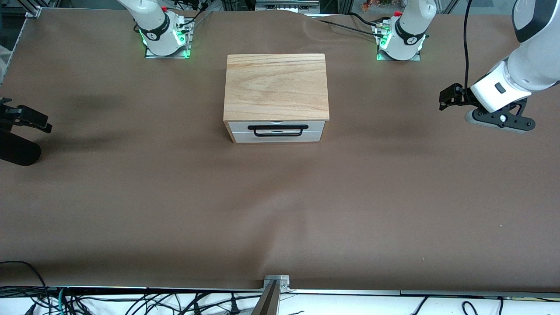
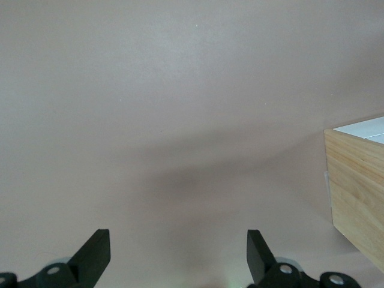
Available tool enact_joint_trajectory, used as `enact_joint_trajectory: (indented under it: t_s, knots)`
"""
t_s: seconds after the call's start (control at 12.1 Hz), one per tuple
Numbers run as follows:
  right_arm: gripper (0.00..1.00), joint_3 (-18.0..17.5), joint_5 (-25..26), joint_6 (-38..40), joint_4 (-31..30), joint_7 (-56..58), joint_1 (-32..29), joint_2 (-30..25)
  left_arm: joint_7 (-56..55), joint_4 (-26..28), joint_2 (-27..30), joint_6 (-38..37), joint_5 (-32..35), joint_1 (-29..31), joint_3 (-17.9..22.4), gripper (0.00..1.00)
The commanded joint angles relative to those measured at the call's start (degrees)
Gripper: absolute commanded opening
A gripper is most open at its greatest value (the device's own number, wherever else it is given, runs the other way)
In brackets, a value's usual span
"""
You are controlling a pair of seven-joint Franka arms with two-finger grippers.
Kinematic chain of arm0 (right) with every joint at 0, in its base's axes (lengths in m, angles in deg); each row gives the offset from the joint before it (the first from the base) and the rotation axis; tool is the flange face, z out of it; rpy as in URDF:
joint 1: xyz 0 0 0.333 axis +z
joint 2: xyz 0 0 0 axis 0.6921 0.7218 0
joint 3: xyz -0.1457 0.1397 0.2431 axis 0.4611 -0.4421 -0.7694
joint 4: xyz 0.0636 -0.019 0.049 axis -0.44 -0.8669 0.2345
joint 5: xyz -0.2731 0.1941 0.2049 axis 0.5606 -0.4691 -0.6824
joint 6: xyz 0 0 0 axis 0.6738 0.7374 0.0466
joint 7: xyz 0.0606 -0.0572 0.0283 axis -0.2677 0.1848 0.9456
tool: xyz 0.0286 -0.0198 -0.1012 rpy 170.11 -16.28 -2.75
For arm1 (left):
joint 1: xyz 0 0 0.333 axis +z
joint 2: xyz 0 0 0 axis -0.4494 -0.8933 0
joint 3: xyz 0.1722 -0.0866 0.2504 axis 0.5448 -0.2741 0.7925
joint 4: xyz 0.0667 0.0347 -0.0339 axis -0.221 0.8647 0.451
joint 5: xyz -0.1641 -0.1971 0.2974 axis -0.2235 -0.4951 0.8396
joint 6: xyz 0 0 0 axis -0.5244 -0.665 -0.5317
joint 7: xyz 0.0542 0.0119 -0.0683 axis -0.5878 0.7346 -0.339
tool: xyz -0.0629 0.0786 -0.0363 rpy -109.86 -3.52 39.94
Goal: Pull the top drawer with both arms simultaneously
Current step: 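Move the left gripper and the right gripper toward the drawer handle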
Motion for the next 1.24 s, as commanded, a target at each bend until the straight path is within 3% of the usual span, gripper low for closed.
enact_joint_trajectory:
  t_s: [0.0,0.25,0.41,0.91,1.15]
  knots:
    - [1.00,-0.2,0.3,0.7,-0.5,-0.4,1.8,1.2,-0.7,-0.3,-2.3,-0.1,0.4,-0.3,-0.3,1.00]
    - [1.00,-0.2,-1.3,0.3,-0.2,0.4,4.7,5.3,-1.7,0.4,-5.2,4.1,-1.8,-0.9,-0.5,1.00]
    - [1.00,-0.2,-6.7,0.0,-0.1,0.4,5.6,8.0,-1.7,3.4,-6.6,9.8,-3.9,-1.2,-0.7,1.00]
    - [1.00,-0.3,-37.9,-5.4,-0.4,1.3,6.9,17.1,-3.1,11.1,-11.6,26.5,-9.2,-3.9,-1.8,1.00]
    - [1.00,-0.3,-55.9,-8.5,-1.0,11.3,9.0,23.5,-2.6,11.6,-15.3,30.6,-15.7,-4.4,-3.1,1.00]
